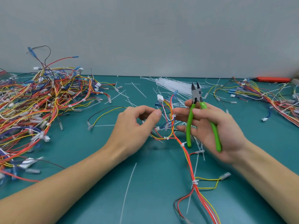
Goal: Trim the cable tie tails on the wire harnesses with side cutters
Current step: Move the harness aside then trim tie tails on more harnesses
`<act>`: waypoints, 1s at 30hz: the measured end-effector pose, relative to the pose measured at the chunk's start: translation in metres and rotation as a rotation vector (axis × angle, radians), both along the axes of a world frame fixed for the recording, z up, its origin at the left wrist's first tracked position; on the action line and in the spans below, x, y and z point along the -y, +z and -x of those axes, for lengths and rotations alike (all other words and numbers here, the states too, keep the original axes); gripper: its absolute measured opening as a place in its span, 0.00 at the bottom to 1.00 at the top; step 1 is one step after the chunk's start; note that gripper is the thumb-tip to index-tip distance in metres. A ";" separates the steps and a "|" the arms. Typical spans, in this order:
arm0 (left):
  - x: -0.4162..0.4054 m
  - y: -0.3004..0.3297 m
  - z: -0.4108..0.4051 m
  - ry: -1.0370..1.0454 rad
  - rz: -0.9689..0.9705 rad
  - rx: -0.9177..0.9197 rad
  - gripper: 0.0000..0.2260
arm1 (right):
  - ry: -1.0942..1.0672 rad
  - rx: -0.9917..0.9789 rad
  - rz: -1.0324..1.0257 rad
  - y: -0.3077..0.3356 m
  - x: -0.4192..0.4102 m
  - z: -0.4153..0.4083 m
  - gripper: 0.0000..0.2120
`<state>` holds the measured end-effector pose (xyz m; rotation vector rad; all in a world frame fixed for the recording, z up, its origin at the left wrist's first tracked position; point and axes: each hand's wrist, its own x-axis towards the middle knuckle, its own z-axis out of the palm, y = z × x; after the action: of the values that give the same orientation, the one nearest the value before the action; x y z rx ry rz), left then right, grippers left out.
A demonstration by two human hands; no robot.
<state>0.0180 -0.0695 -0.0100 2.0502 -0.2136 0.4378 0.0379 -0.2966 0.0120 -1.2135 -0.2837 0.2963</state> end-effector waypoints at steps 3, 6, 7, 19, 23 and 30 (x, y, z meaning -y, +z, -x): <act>0.003 -0.001 0.001 -0.114 0.070 -0.047 0.13 | -0.033 0.192 0.123 0.000 -0.007 0.009 0.13; 0.004 -0.004 -0.002 -0.156 0.074 -0.030 0.07 | -0.011 0.305 0.187 -0.003 -0.015 0.019 0.15; 0.003 -0.004 -0.003 -0.157 0.097 -0.015 0.05 | -0.006 0.319 0.202 -0.003 -0.016 0.020 0.15; -0.003 -0.006 -0.004 -0.192 0.225 -0.074 0.05 | -0.031 0.255 0.189 -0.001 -0.015 0.018 0.14; 0.000 -0.006 -0.003 -0.240 0.252 -0.069 0.06 | -0.027 0.201 0.153 0.000 -0.014 0.017 0.15; -0.006 0.001 -0.007 -0.282 0.599 -0.222 0.08 | 0.019 -0.006 0.017 0.008 0.000 0.009 0.16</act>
<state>0.0254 -0.0636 -0.0090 1.4378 -0.2031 0.0767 0.0293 -0.2963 0.0197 -1.2270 -0.2888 0.3193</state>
